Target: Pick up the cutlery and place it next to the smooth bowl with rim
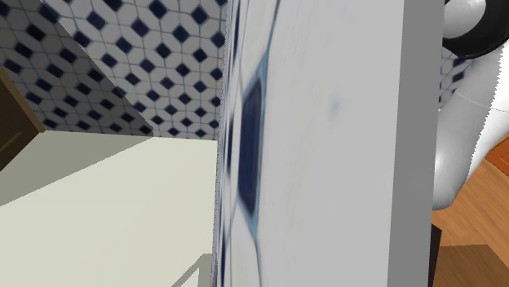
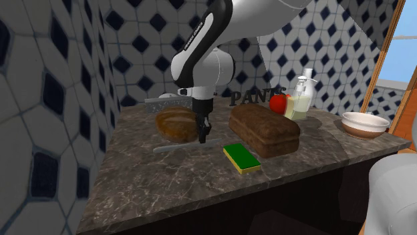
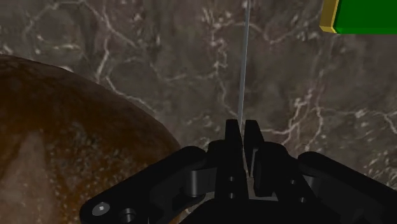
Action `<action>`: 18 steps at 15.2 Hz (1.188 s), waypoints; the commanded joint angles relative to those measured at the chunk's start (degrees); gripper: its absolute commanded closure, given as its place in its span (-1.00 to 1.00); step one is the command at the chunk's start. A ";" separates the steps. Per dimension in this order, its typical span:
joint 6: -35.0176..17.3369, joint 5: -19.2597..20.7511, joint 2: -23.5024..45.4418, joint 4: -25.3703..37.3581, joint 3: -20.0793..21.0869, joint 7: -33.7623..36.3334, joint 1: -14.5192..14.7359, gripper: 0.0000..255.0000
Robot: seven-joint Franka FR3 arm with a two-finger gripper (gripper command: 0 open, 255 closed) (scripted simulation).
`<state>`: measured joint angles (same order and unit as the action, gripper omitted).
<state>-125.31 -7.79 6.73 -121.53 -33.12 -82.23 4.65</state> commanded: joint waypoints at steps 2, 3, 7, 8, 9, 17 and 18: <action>2.19 1.07 -1.33 1.12 -0.15 0.83 0.18 1.00; 2.89 1.39 -1.75 1.49 -0.18 1.08 0.23 1.00; 5.73 2.56 -3.31 3.08 -0.26 1.99 0.40 1.00; 6.45 2.82 -3.67 3.52 -0.27 2.20 0.43 1.00; 7.17 3.06 -4.01 3.96 -0.27 2.40 0.47 1.00; 13.01 4.63 -6.28 7.97 -0.20 3.71 0.67 1.00; 13.75 4.77 -6.50 8.53 -0.19 3.84 0.69 1.00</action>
<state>-112.40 -3.24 0.56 -113.55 -33.37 -78.67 5.26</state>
